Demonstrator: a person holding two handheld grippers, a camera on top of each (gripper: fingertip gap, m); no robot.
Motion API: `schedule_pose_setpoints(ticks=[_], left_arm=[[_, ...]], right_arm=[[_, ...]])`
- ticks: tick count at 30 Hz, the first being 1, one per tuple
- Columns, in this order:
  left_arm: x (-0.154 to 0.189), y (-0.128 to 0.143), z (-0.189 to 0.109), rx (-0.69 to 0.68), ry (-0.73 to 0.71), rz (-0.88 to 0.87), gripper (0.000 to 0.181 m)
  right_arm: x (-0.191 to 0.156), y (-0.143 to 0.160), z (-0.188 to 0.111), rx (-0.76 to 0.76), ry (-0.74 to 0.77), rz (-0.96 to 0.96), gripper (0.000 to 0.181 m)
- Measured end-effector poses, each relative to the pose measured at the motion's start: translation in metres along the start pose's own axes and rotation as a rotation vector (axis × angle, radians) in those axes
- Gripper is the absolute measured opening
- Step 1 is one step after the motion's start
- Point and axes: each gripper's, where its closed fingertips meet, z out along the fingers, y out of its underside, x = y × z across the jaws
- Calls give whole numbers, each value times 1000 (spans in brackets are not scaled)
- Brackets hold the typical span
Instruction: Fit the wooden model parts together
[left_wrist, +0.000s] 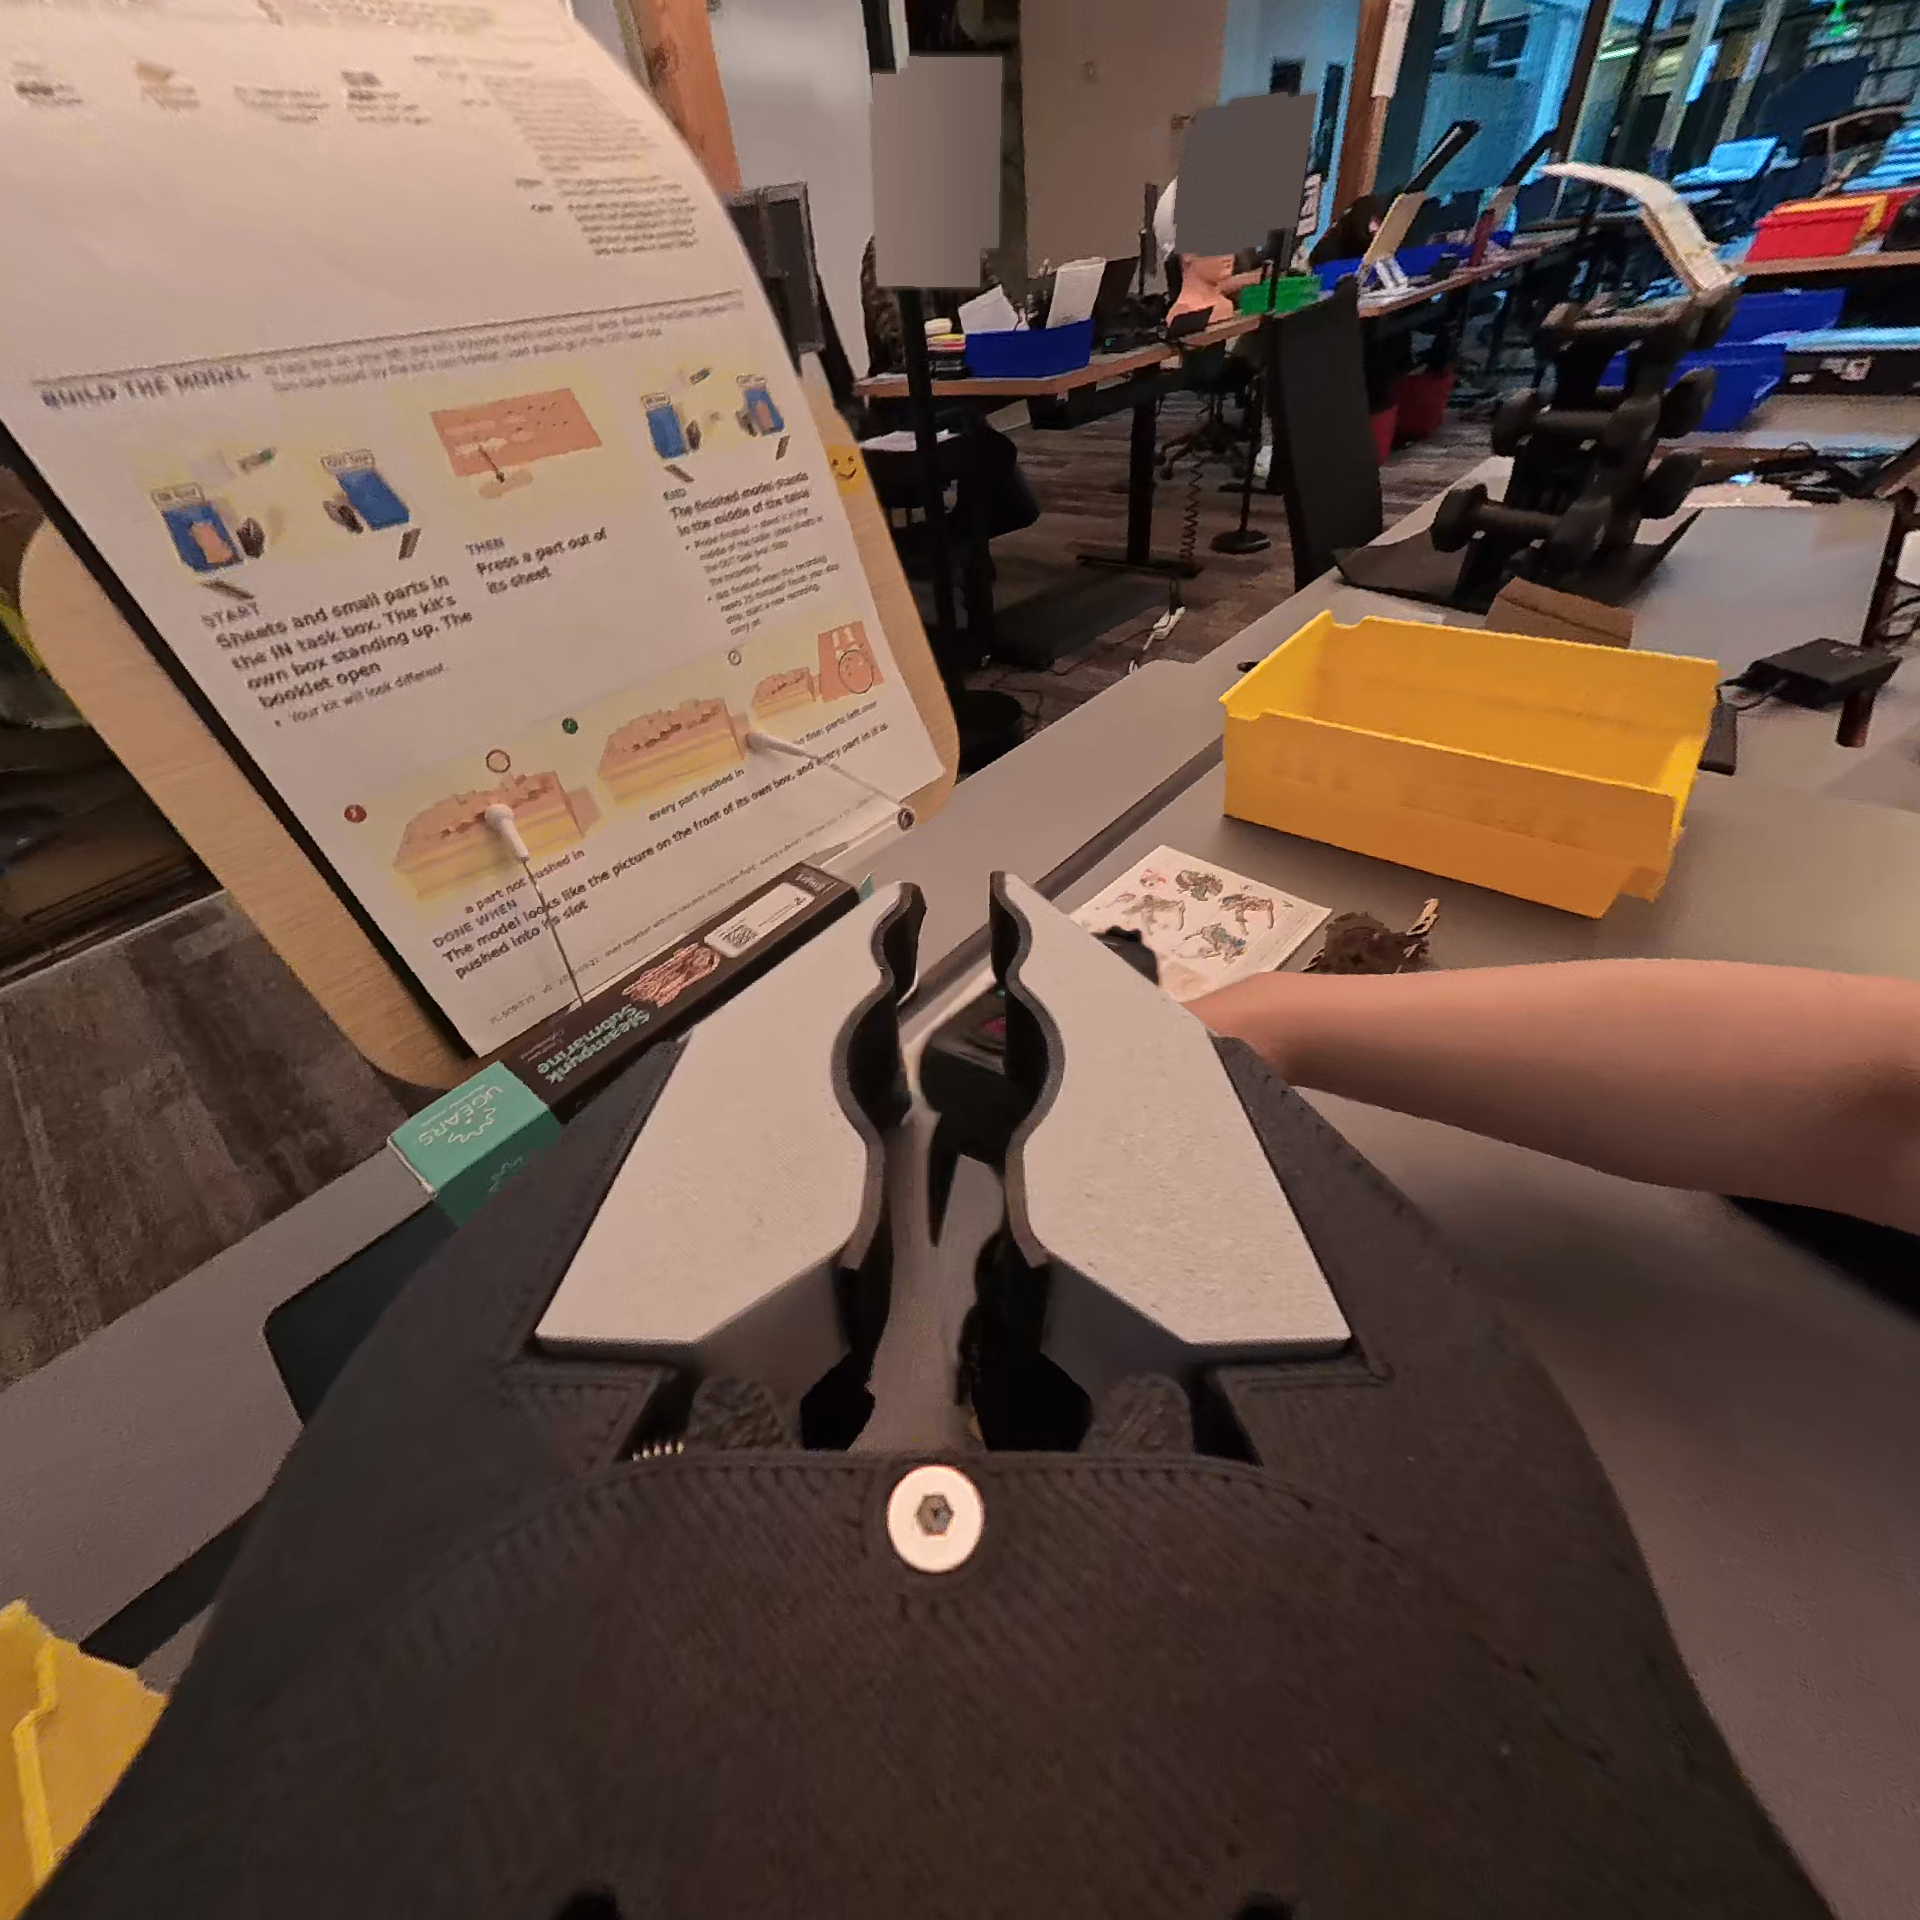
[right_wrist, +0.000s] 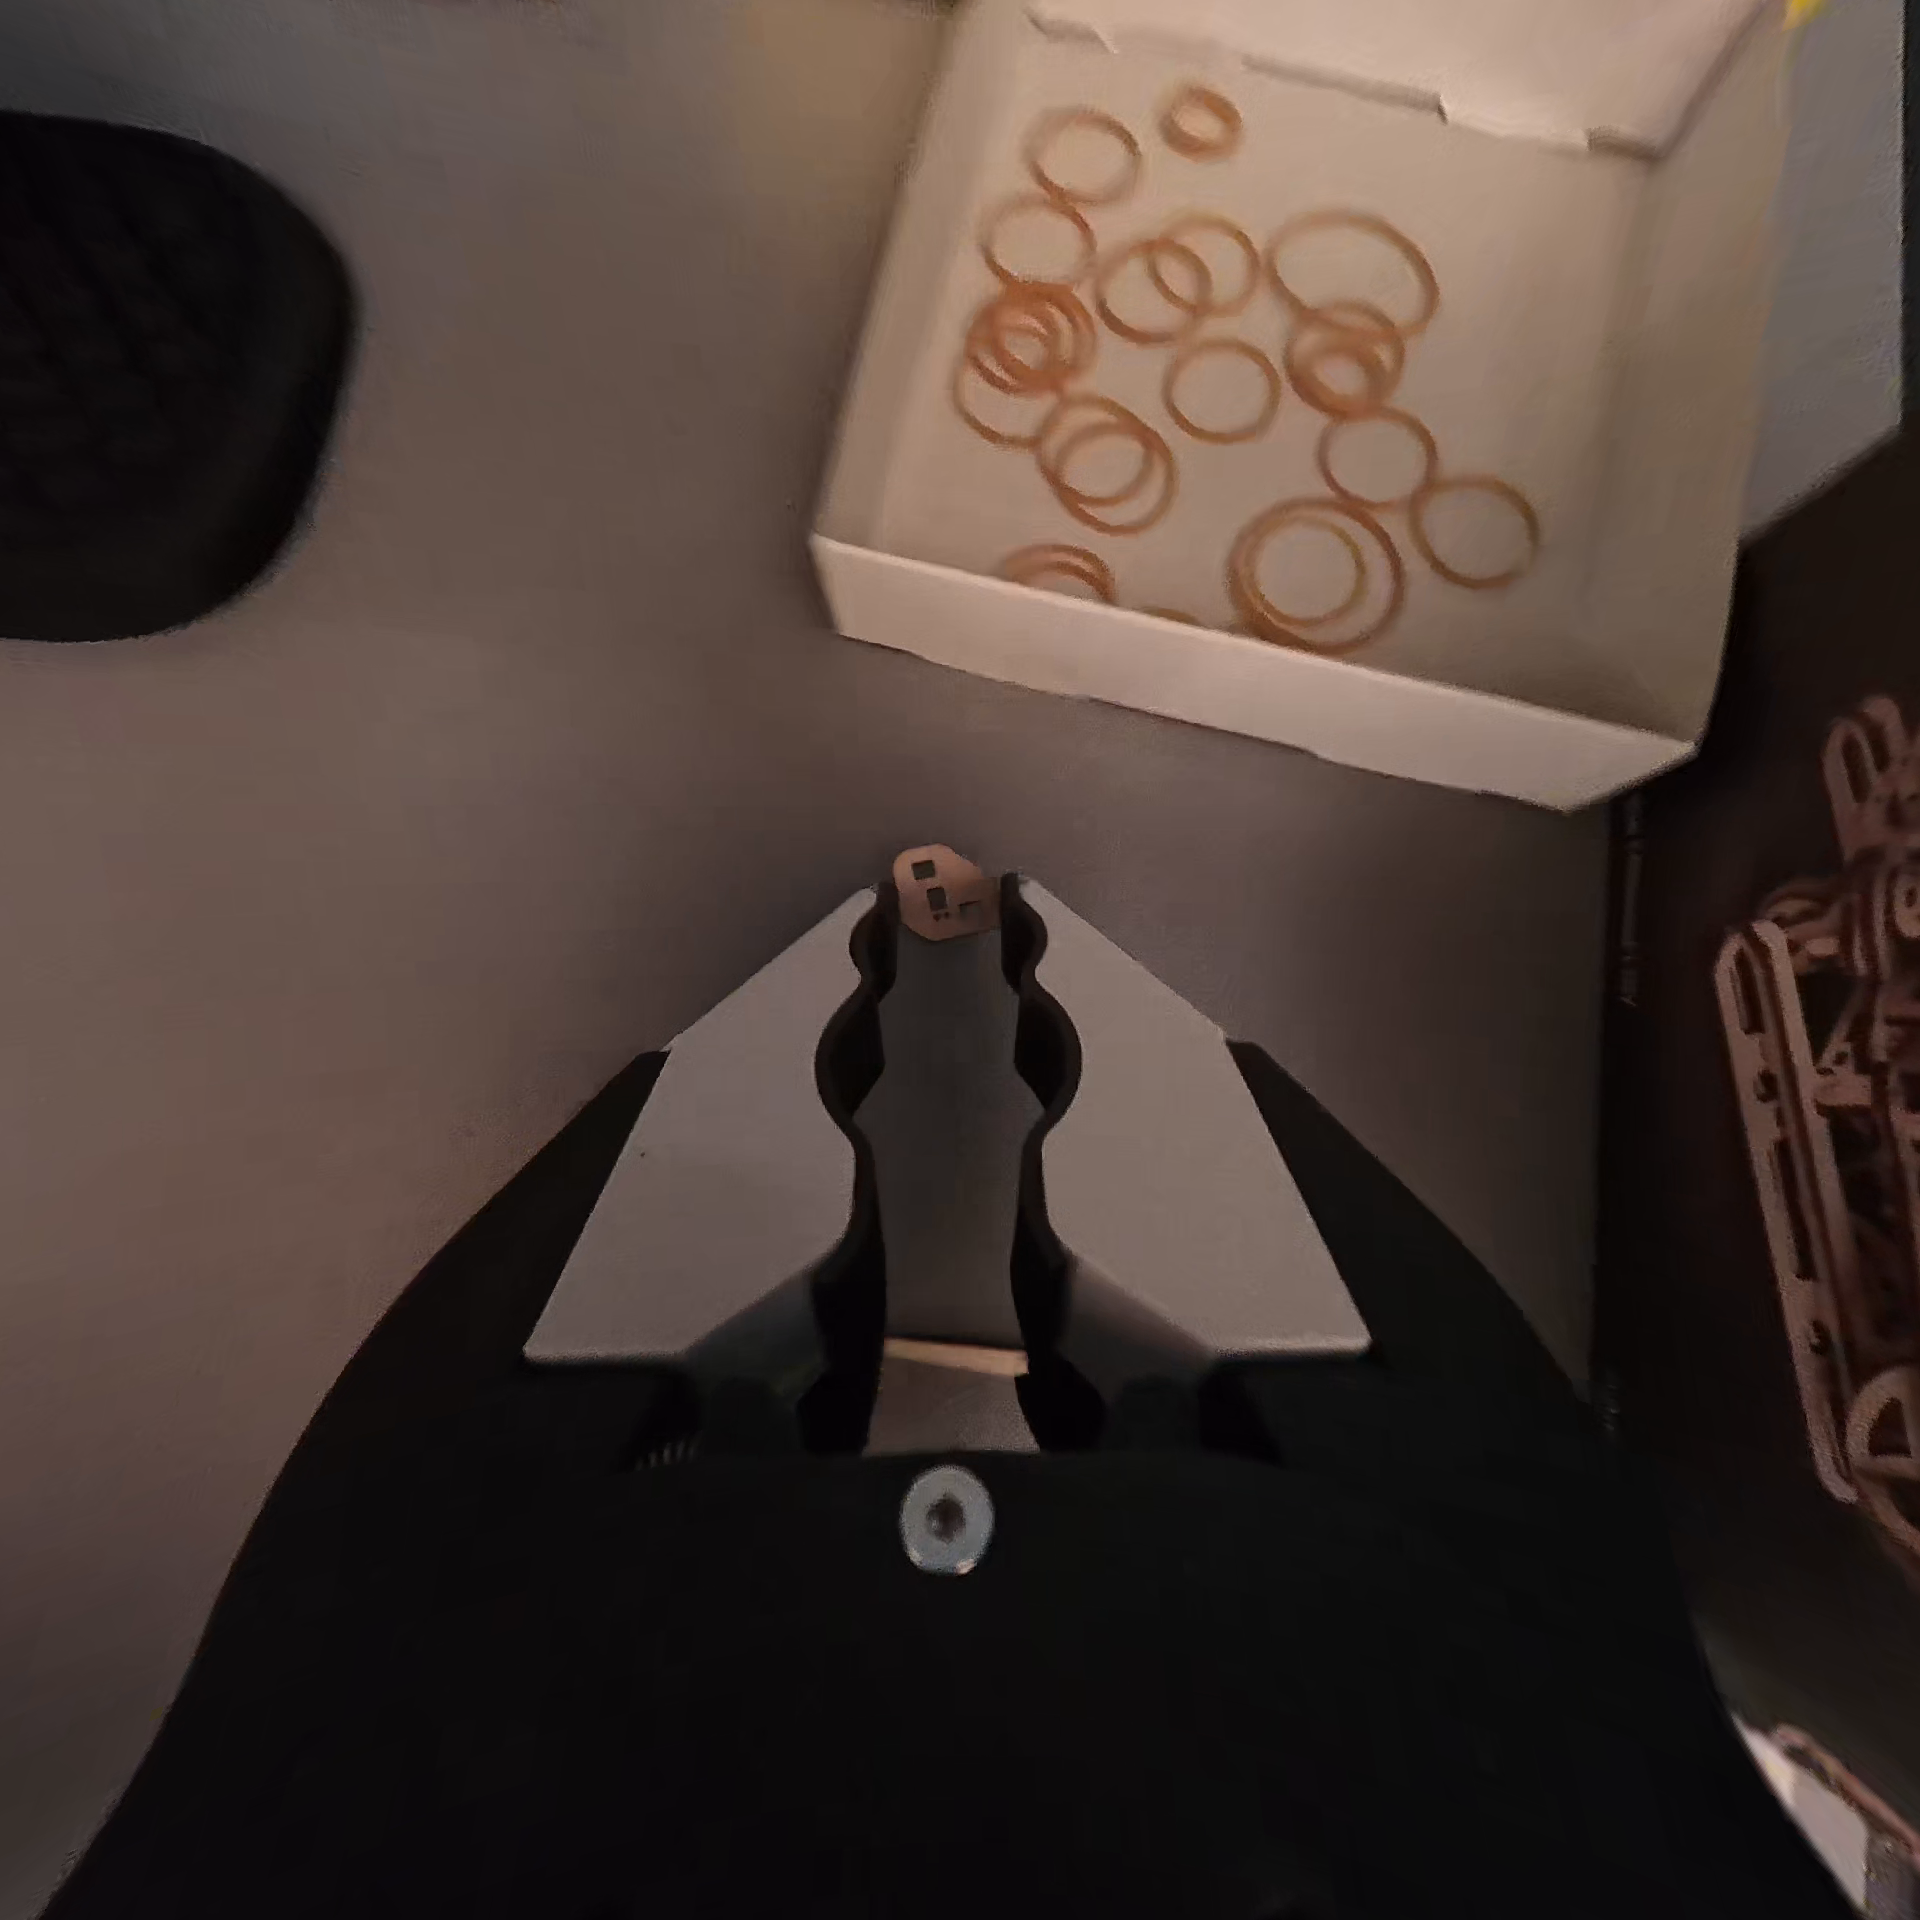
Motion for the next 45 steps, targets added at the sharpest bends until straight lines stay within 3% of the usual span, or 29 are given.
schedule_pose_setpoints(ticks=[3,5,11,15,20,25,28,31,34,45], left_arm=[[10,-10,-5,23,16,29,11],[19,-14,-6,34,44,37,11],[50,-8,3,16,203,-14,11],[57,16,11,-66,273,-137,10],[56,75,0,-217,197,-192,11],[69,121,-14,-233,187,-276,10],[60,140,-20,-214,121,-299,10],[53,148,-25,-140,95,-341,9],[50,162,-28,-162,68,-341,8],[48,163,-22,-131,-27,-269,6]], right_arm=[[-61,-19,-25,57,-60,-113,20],[-104,-10,-33,13,-99,-201,20],[-147,25,-31,-10,-14,-306,20],[-148,34,-27,-11,-5,-310,20],[-145,37,-28,-9,60,-293,20],[-151,39,-28,26,67,-273,21],[-147,40,-41,70,145,-187,32],[-152,47,-52,88,207,-71,28],[-150,52,-58,94,336,52,25],[-152,50,-43,106,418,425,27]])
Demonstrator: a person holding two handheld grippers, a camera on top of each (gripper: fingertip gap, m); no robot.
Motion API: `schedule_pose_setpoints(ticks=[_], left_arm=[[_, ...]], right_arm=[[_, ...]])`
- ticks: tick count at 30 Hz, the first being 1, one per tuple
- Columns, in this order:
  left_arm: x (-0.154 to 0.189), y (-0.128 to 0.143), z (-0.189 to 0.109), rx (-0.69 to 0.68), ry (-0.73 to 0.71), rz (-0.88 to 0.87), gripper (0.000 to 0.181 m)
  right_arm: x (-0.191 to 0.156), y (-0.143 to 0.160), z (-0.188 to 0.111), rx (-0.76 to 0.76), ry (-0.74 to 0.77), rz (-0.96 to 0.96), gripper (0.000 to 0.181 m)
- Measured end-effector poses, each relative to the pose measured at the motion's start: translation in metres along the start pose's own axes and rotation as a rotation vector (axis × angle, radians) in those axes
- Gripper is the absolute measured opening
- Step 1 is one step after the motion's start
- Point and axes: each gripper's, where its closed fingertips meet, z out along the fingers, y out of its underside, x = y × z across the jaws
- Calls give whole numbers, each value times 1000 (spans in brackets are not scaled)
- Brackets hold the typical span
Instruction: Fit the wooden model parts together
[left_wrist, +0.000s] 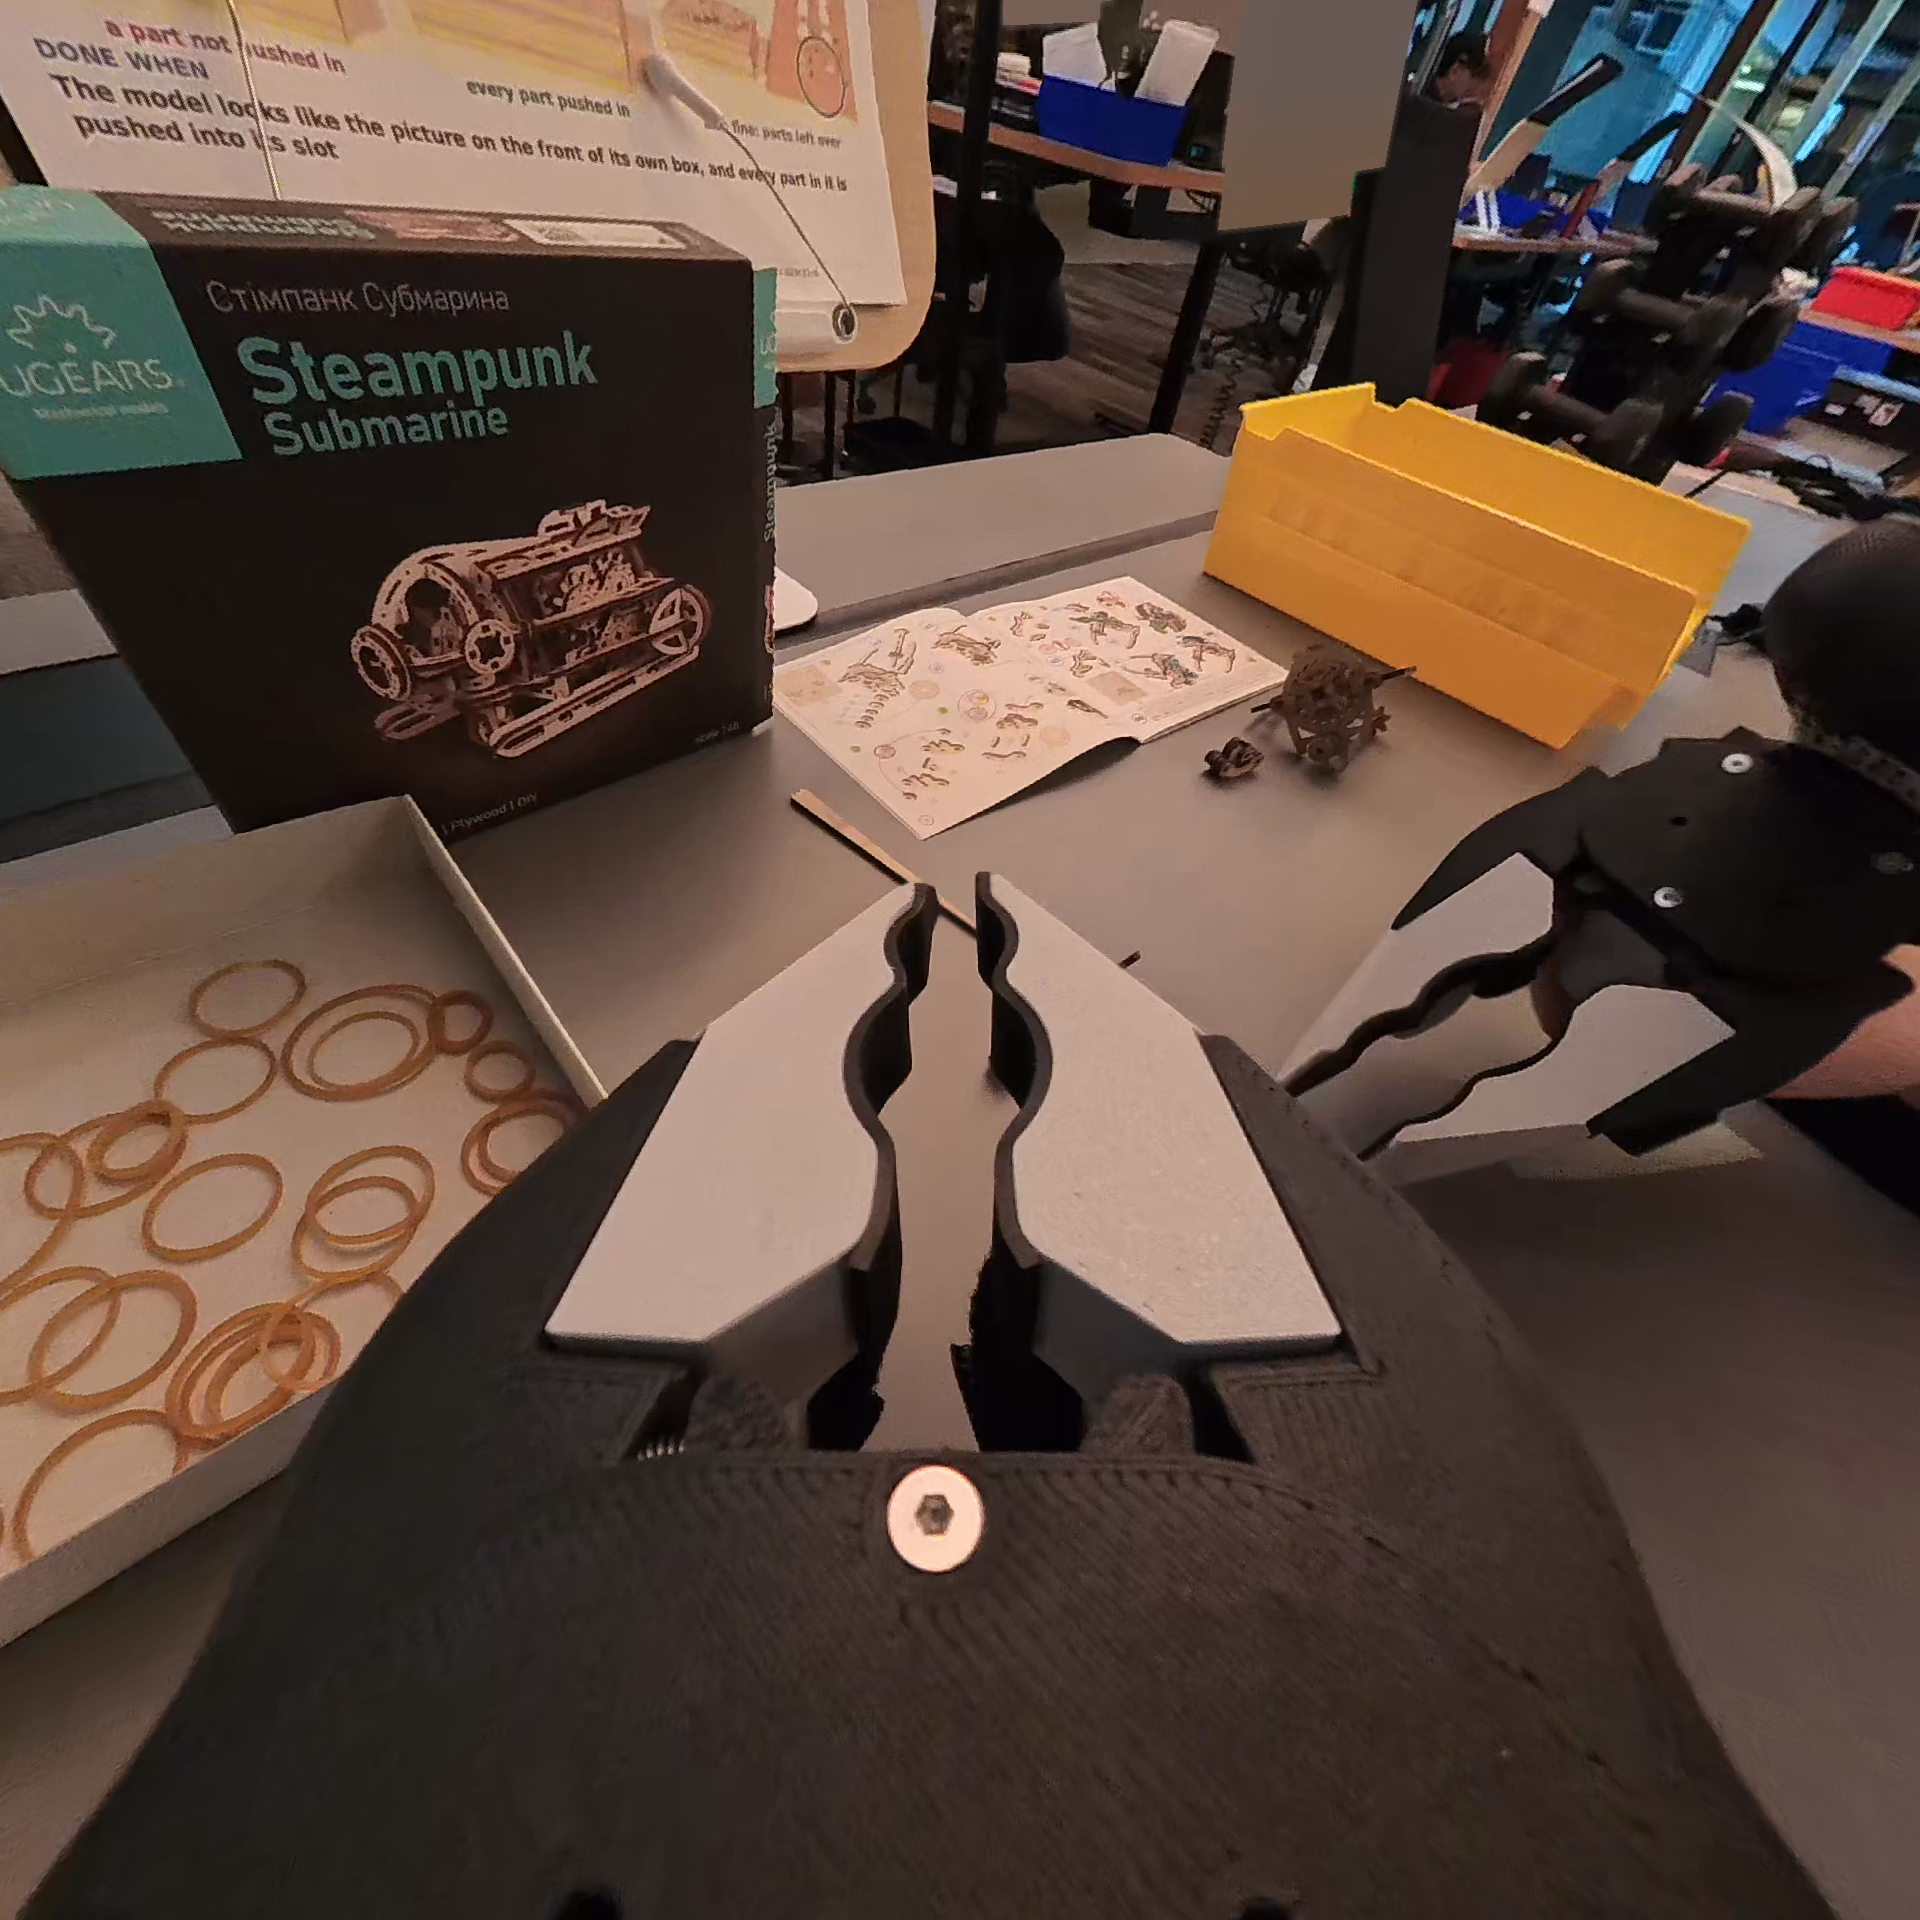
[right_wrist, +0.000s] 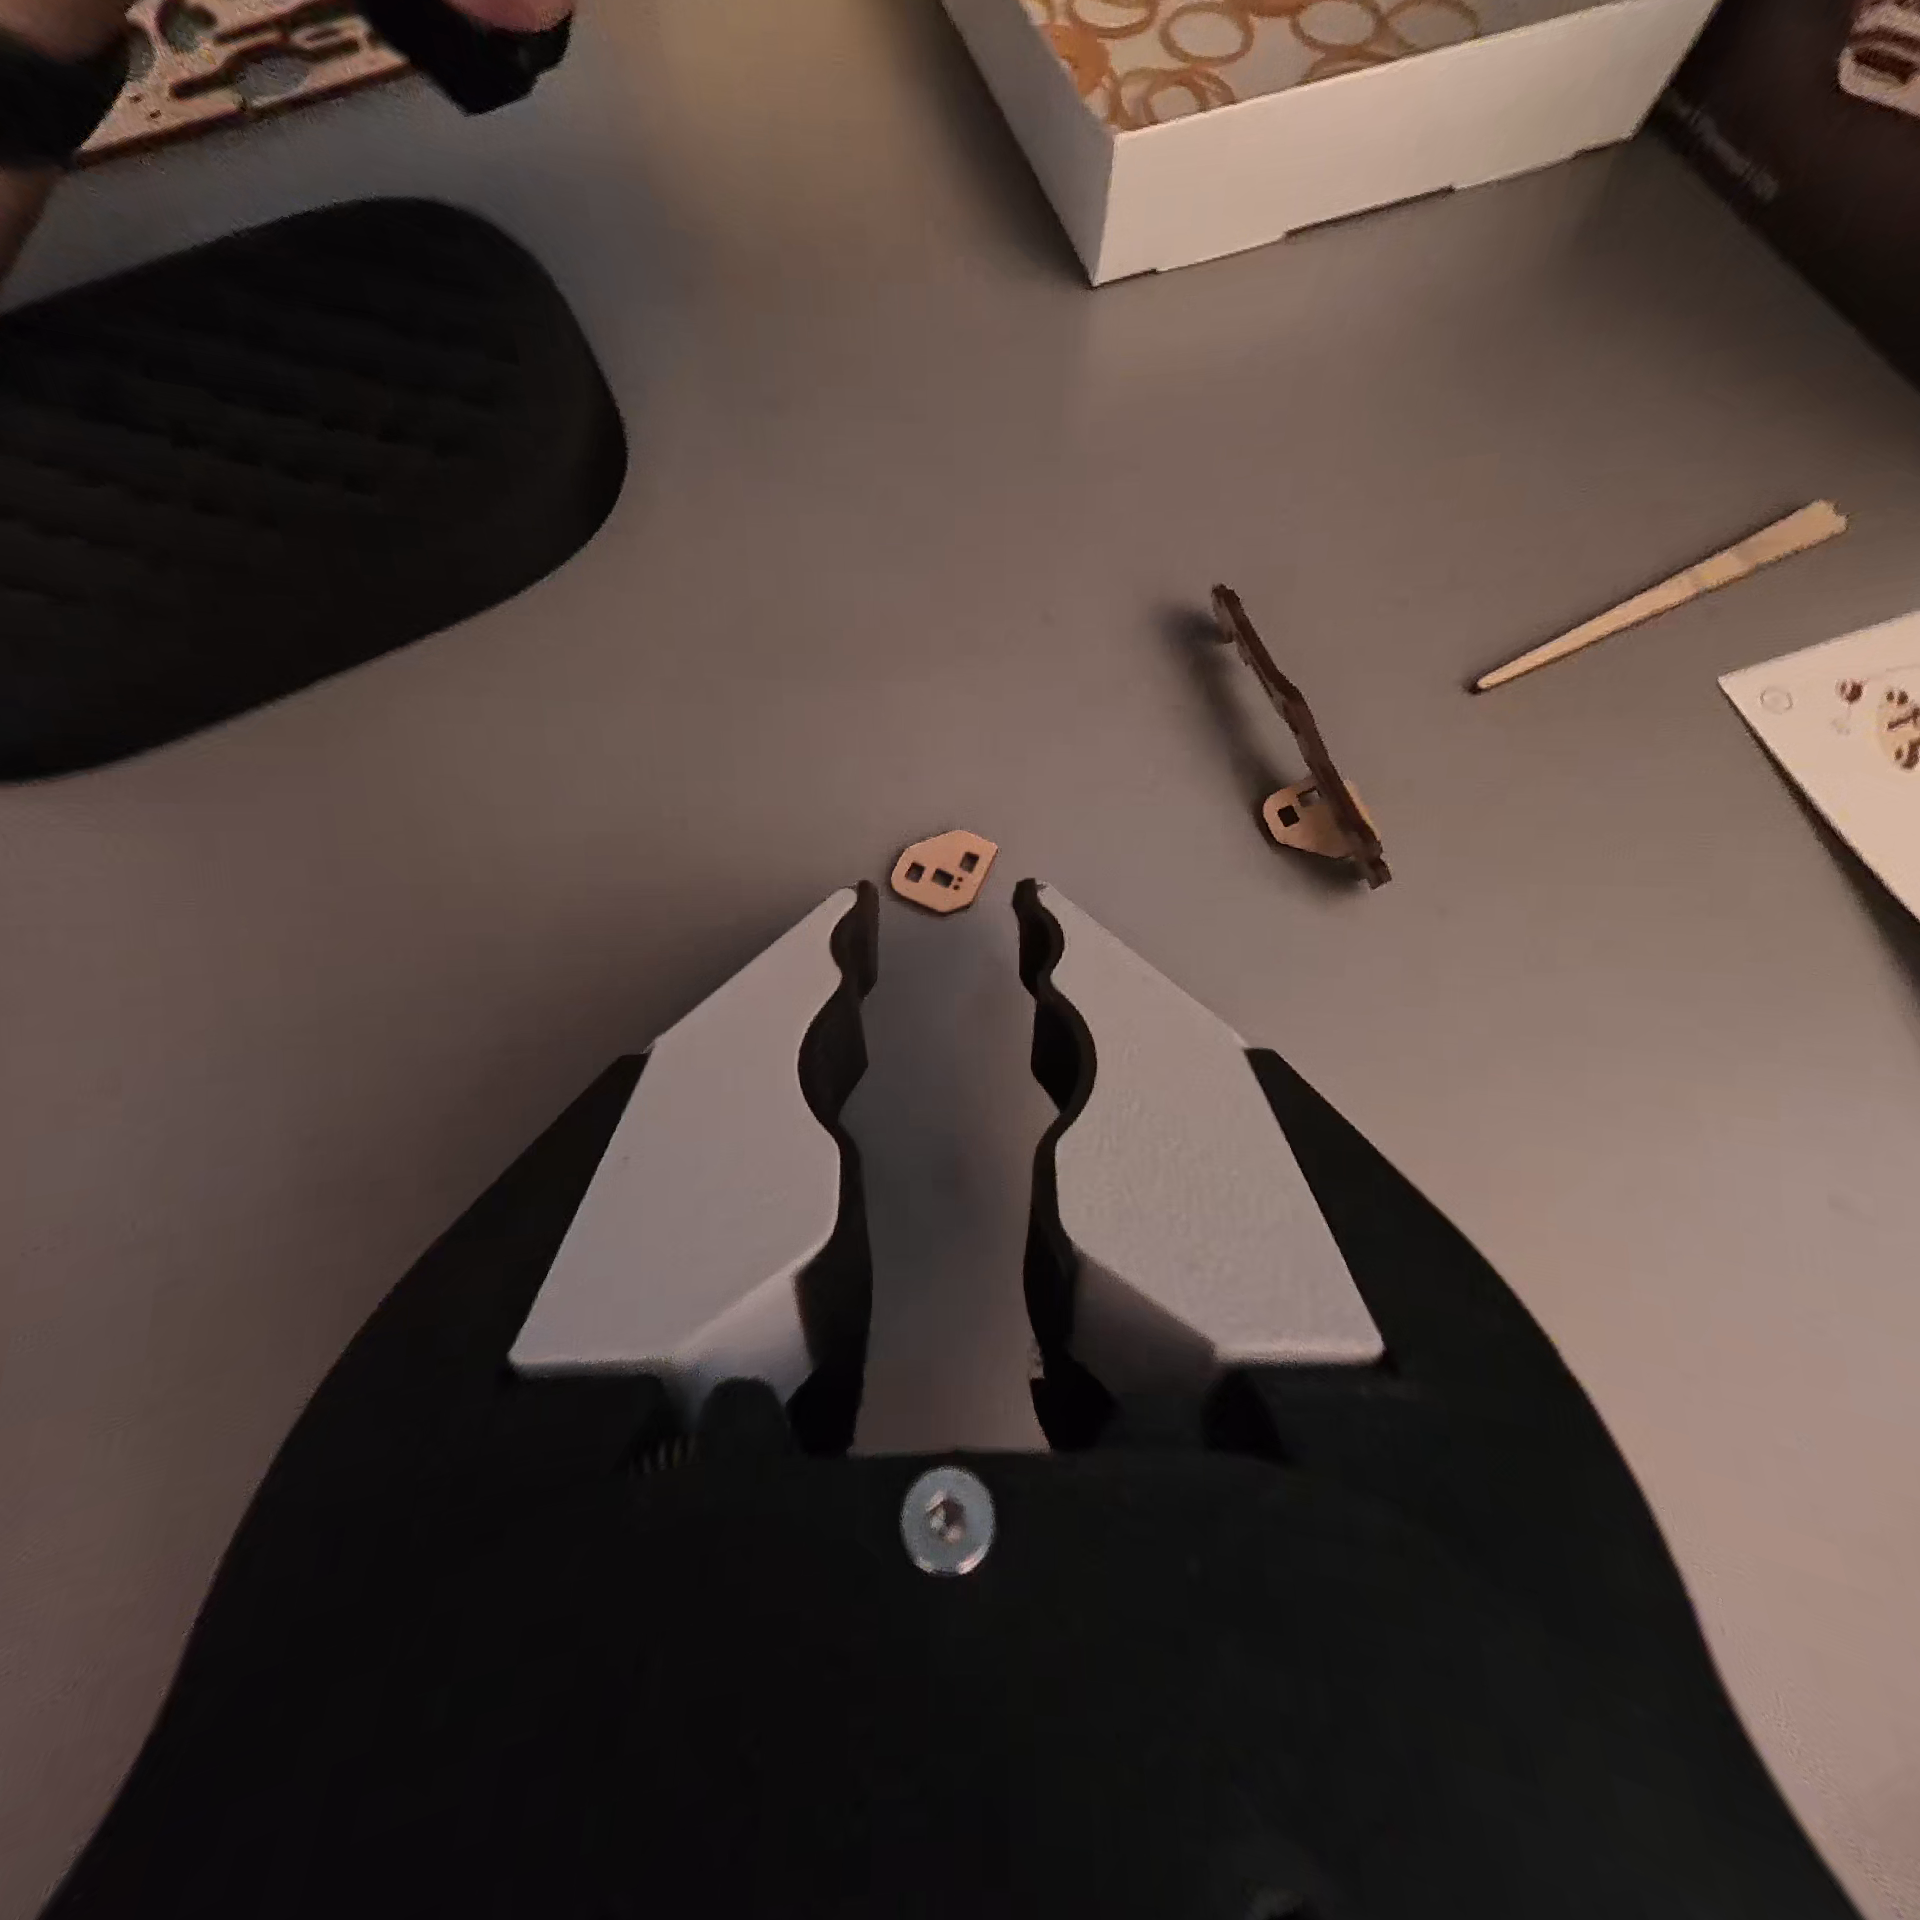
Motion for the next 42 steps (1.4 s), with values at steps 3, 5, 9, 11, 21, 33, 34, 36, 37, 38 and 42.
schedule_pose_setpoints(ticks=[3,5,9,11,21,33,34,36,37,38,42], left_arm=[[-1,5,3,-22,-12,20,5],[-1,8,4,-39,-22,39,5],[2,10,6,-51,-26,59,5],[4,10,7,-55,-24,68,5],[2,13,8,-81,-63,124,4],[8,26,16,-123,-18,141,4],[9,27,16,-126,-10,136,4],[6,30,18,-134,-15,127,4],[5,31,18,-139,-24,127,4],[4,31,19,-139,-28,129,4],[5,29,20,-120,-21,143,4]], right_arm=[[3,-4,1,8,42,64,37],[1,-8,2,16,61,75,41],[1,-7,10,5,108,60,43],[4,0,13,-39,133,45,40],[-1,5,21,-74,75,-14,19],[4,4,20,-30,-143,-342,19],[6,3,20,-13,-134,-354,19],[8,3,19,1,-125,-379,19],[9,4,18,2,-118,-393,19],[10,4,18,11,-111,-402,19],[10,4,17,26,-117,-420,19]])
